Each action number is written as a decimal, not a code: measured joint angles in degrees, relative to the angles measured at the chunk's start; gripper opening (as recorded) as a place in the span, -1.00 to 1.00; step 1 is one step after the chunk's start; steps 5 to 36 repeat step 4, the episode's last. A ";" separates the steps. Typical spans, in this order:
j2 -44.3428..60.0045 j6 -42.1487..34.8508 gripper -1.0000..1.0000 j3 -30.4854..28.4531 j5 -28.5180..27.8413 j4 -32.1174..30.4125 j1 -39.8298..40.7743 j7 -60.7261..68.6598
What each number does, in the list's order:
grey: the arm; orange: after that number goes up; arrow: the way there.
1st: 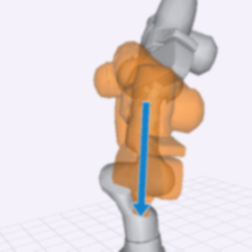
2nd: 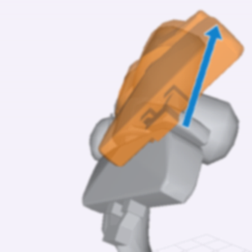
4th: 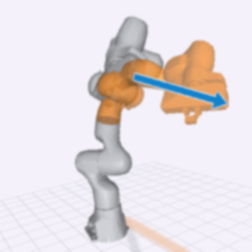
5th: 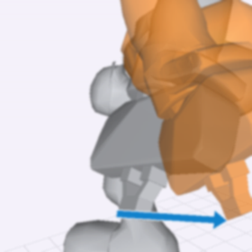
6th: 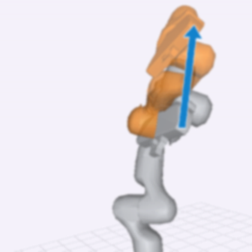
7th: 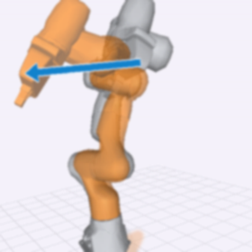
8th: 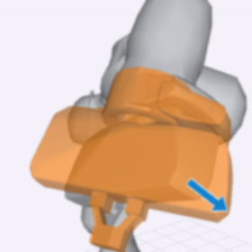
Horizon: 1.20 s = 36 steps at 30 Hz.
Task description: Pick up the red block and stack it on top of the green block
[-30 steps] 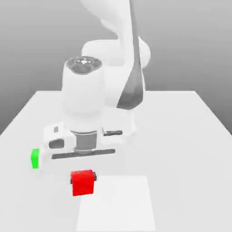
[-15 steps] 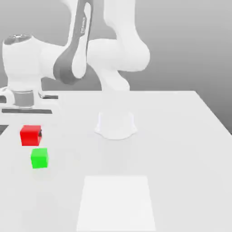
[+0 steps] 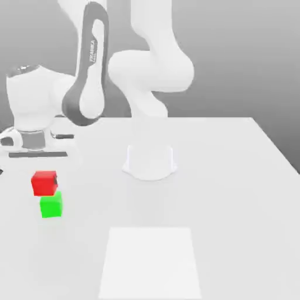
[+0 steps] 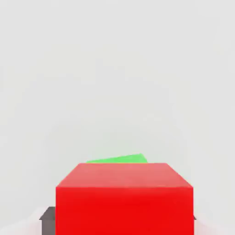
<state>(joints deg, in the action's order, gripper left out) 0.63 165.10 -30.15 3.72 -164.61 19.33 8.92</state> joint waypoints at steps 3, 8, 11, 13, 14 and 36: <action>2.37 2.01 1.00 1.31 3.80 -0.08 0.45 2.65; 2.37 2.01 1.00 1.31 3.80 -0.08 0.45 2.65; 2.37 2.01 1.00 1.31 3.80 -0.08 0.45 2.65; 2.37 2.01 1.00 1.31 3.80 -0.08 0.45 2.65; 2.37 2.01 1.00 1.31 3.80 -0.08 0.45 2.65; 2.37 2.01 1.00 1.31 3.80 -0.08 0.45 2.65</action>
